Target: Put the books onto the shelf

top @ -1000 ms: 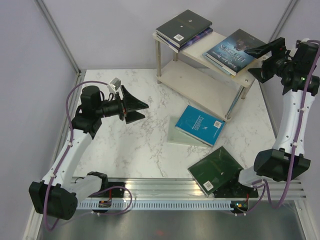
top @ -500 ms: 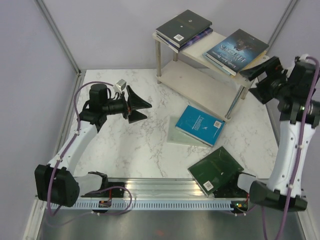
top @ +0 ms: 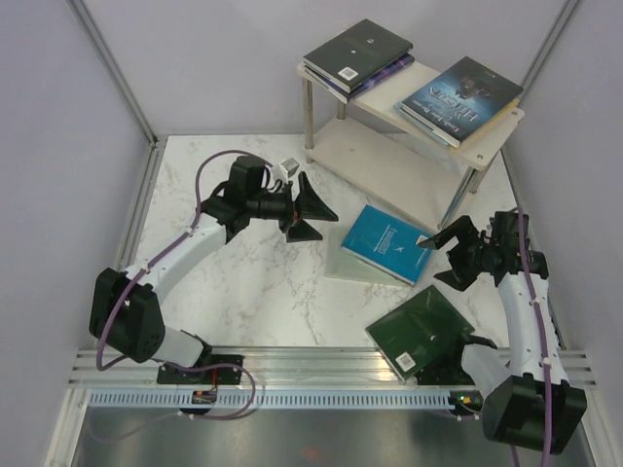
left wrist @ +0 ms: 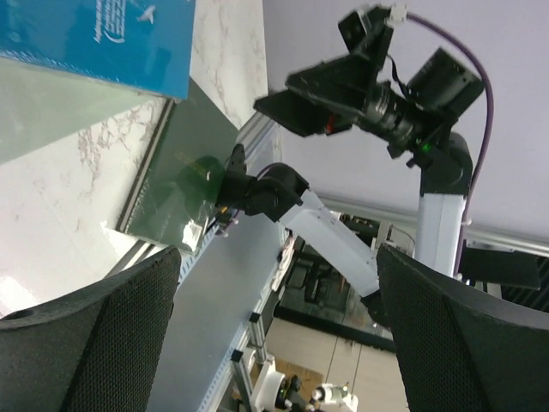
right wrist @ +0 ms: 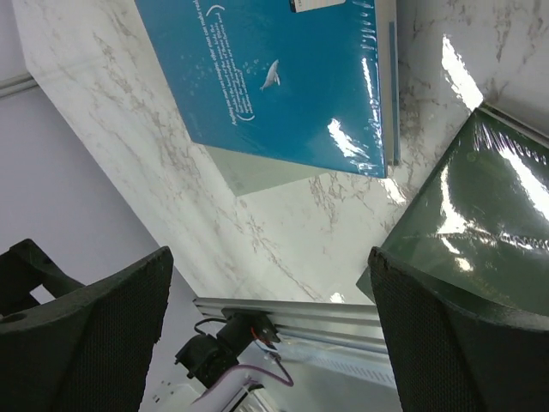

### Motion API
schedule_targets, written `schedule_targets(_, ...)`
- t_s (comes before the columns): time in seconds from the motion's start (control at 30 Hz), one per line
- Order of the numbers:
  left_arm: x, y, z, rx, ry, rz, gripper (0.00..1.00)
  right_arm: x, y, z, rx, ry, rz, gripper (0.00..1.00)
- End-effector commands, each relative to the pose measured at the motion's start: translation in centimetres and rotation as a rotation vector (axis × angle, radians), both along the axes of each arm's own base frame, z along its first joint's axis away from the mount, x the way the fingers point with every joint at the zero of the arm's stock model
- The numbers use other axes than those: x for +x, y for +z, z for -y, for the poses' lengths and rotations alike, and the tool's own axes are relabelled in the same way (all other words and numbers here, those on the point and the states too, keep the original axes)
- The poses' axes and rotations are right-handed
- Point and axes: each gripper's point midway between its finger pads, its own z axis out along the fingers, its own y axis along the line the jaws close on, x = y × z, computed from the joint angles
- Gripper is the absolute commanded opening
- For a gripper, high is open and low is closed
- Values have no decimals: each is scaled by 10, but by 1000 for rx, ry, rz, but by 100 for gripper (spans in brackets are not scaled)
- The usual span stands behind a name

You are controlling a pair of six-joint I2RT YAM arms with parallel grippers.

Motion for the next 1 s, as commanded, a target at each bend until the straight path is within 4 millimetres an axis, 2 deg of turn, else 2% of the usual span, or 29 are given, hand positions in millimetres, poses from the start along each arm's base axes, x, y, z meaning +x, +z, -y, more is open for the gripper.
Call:
schedule_targets(0.0, -2, 12, 16, -4, -19, 69, 96, 24, -6, 2, 14, -14, 69, 98)
schedule_targets(0.13, -15, 13, 26, 0, -36, 59, 96, 43, -38, 18, -43, -77, 46, 97)
schedule_targets(0.27, -29, 18, 30, -5, -42, 62, 96, 51, -64, 34, -87, -131, -11, 97)
schedule_targets(0.33, -34, 16, 28, -1, -35, 51, 96, 63, -70, 39, -86, -155, 24, 97)
schedule_targets(0.53, -52, 30, 16, -22, 1, 62, 96, 81, -108, 48, -78, -140, 30, 96)
schedule_targets(0.6, -55, 34, 12, -21, 14, 69, 96, 86, -115, 45, -43, -135, 36, 95)
schedule_targets(0.7, -59, 32, 8, -8, 24, 61, 96, 108, -113, 43, -3, -140, 142, 95)
schedule_targets(0.8, -63, 36, 3, 1, 42, 65, 96, 115, -119, 40, 22, -131, 169, 94)
schedule_targets(0.9, -66, 37, -3, 15, 59, 69, 96, 116, -129, 38, 45, -129, 177, 93)
schedule_targets(0.97, -67, 35, -5, 24, 70, 64, 96, 109, -141, 32, 75, -121, 158, 90)
